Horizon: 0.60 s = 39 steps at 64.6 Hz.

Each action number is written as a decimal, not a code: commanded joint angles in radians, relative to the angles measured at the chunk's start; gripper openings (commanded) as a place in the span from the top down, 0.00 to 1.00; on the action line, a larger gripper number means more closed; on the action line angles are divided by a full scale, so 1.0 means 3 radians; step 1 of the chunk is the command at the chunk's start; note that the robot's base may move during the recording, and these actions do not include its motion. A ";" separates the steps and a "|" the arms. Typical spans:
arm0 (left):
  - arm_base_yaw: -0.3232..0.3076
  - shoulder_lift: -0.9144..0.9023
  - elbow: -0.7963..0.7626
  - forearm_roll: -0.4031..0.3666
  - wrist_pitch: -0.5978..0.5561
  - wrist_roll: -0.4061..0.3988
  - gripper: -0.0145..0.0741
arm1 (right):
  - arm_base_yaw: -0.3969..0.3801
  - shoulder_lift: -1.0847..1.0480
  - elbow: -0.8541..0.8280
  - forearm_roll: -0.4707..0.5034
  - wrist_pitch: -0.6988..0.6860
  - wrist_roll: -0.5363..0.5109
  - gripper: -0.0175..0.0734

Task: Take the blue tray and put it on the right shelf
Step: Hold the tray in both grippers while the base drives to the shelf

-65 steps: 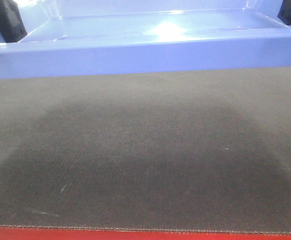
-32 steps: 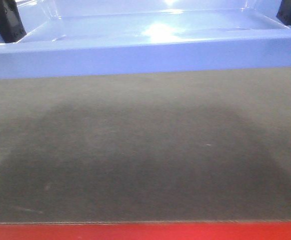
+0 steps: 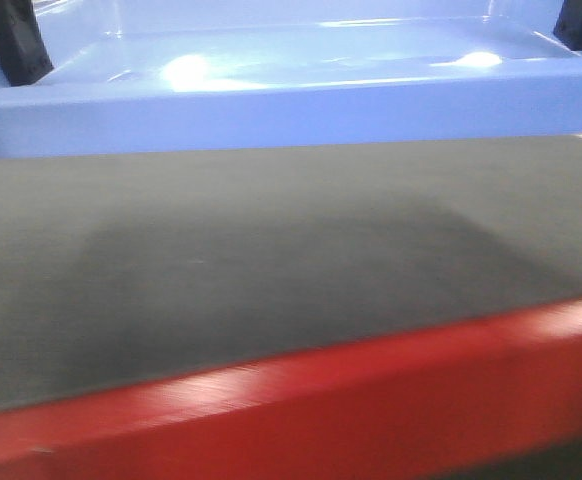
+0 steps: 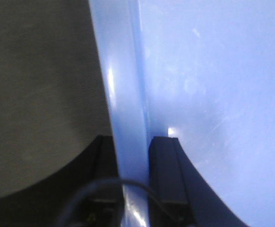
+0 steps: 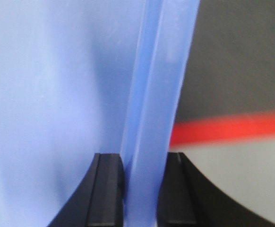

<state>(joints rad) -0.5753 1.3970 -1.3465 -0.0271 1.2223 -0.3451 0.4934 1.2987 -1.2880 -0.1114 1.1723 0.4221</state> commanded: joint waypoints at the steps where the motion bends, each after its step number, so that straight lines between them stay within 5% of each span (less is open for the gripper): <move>1: -0.0050 -0.0108 -0.0065 0.0047 0.0186 0.0112 0.89 | 0.0015 -0.0100 -0.0100 -0.0122 -0.0194 -0.0105 0.75; 39: -0.0050 -0.0108 -0.0065 0.0007 0.0186 0.0112 0.89 | 0.0015 -0.0100 -0.0100 -0.0122 -0.0194 -0.0105 0.75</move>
<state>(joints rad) -0.5753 1.3970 -1.3465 -0.0308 1.2223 -0.3451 0.4934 1.2987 -1.2880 -0.1158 1.1723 0.4221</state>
